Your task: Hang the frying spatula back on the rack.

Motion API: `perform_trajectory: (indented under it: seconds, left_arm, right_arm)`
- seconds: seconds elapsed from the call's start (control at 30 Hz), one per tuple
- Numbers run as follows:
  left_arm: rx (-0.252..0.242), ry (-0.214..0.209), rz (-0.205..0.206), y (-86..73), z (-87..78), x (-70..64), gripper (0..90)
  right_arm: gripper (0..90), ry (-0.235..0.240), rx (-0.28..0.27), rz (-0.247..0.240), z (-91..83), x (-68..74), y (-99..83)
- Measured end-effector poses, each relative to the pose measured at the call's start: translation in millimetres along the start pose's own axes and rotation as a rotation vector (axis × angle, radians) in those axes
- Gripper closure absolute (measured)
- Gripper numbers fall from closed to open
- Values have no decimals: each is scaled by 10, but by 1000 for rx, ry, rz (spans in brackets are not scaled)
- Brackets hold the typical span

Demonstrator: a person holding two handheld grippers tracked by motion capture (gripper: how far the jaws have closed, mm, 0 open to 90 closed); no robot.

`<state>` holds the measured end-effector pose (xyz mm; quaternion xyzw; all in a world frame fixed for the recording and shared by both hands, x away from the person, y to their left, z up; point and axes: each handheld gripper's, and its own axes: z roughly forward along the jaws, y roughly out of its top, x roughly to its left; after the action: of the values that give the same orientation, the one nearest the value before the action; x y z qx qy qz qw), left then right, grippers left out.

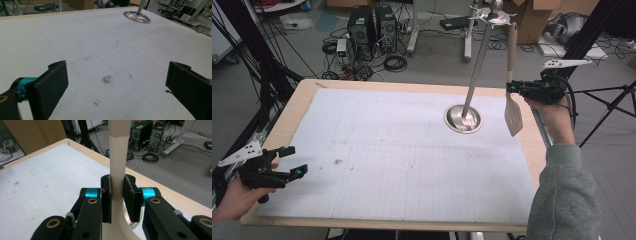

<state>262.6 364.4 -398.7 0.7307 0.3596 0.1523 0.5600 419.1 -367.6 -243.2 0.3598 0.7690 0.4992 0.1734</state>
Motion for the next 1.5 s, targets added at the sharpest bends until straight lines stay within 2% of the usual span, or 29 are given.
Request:
perform_trajectory:
  seconds: [0.47,0.73,0.93,1.07,1.17,1.3,1.5]
  left_arm:
    - [1,4,-3,-16,-14,-6,48]
    - [0,14,-11,-37,-47,5,49]
    - [8,10,-6,-38,-37,1,48]
    - [11,13,-7,-40,-39,2,49]
    - [6,14,-7,-35,-42,2,48]
    - [5,12,-6,-30,-36,0,48]
    - [9,8,-4,-25,-7,4,49]
  right_arm:
    - [779,-10,2,2,128,12,15]
    - [777,-29,-3,-11,181,7,19]
    - [758,-41,-5,0,194,10,10]
    - [696,-59,-20,-6,184,39,16]
    - [614,-74,-41,-1,168,65,16]
    - [425,-88,-63,-45,178,111,-12]
    - [141,-108,-55,-56,216,131,-104]
